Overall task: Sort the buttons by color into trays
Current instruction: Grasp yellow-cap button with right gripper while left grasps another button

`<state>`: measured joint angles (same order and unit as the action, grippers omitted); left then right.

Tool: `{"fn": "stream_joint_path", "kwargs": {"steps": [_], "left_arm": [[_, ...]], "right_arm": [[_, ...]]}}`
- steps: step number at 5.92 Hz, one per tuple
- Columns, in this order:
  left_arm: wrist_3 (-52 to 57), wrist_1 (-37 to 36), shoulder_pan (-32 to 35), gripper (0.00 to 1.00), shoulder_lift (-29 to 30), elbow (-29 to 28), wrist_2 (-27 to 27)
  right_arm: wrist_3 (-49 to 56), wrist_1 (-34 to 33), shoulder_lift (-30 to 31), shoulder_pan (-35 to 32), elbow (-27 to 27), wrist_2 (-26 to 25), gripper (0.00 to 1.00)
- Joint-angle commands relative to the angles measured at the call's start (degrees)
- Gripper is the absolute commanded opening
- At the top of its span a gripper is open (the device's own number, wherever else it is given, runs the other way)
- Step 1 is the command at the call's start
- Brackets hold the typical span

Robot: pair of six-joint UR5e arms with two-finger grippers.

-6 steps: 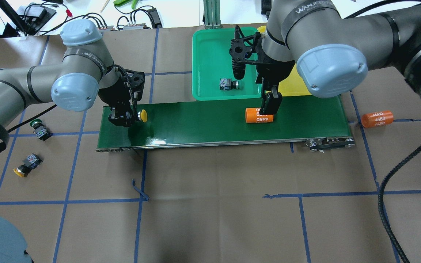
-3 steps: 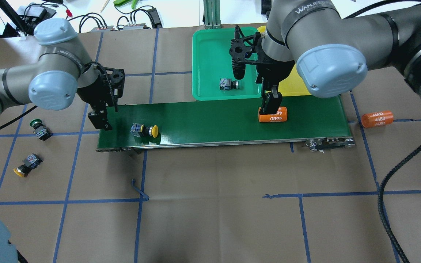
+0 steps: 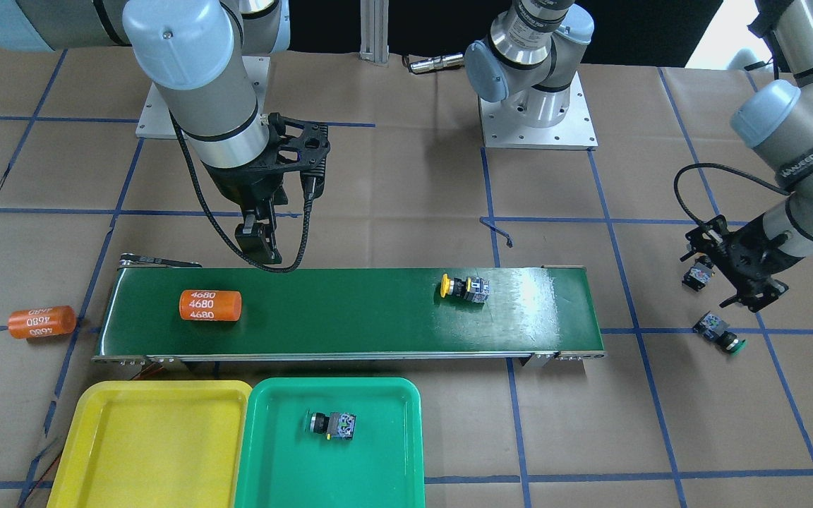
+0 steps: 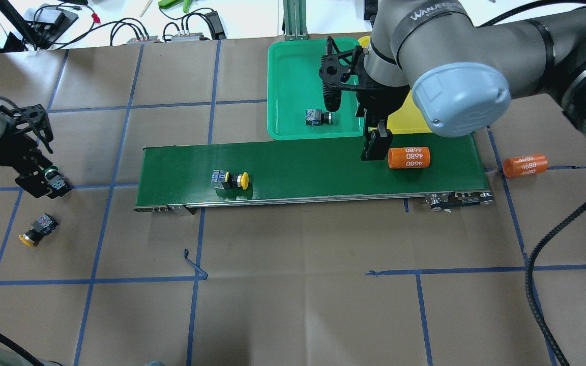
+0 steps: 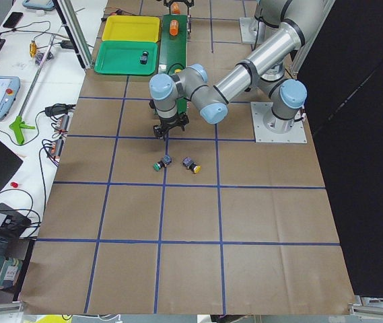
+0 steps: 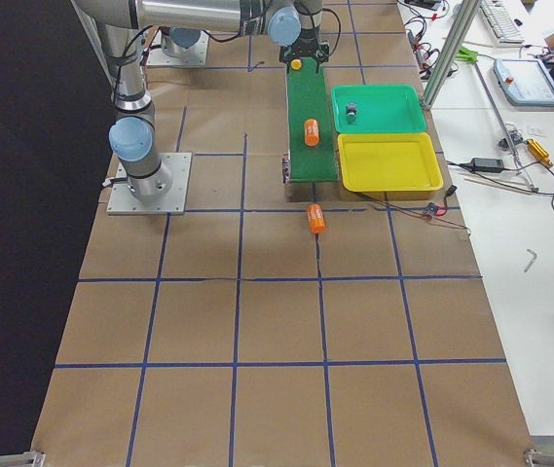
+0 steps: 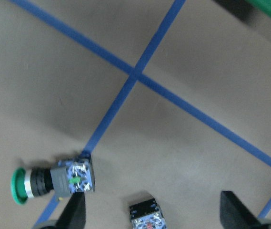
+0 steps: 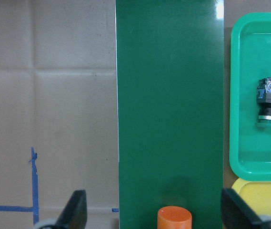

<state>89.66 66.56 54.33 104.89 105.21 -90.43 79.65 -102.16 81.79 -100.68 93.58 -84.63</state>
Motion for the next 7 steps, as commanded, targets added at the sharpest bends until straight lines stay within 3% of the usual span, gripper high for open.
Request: {"fn": "stream_joint_path", "kwargs": {"steps": [1,2,3,4,5,7], "left_arm": [[-6.57,-12.13,-8.24,0.98,0.75,7.41,0.34],[-8.08,-18.86,-8.71,0.98,1.19,12.94,0.17],[-9.66,-19.19,-8.8,0.97,1.72,14.22,0.17],[-9.59,-20.06,-8.8,0.82,3.12,13.62,0.25],[-9.24,-20.24,-8.8,0.4,3.48,13.7,-0.09],[-11.86,-19.98,-8.19,0.06,2.35,13.7,-0.1]], "right_arm": [[-0.37,-2.32,-0.49,-0.47,2.12,-0.01,1.0],[-2.2,-6.7,-1.19,-0.56,3.62,0.17,1.0],[-3.18,-7.61,-2.68,-1.0,3.89,0.34,1.0],[-5.97,-12.49,-5.13,-3.7,3.89,0.43,1.0],[-8.35,-16.98,-8.28,-6.69,3.72,0.35,1.0],[-14.85,-23.59,-12.87,-10.04,3.63,0.52,1.0]]}}
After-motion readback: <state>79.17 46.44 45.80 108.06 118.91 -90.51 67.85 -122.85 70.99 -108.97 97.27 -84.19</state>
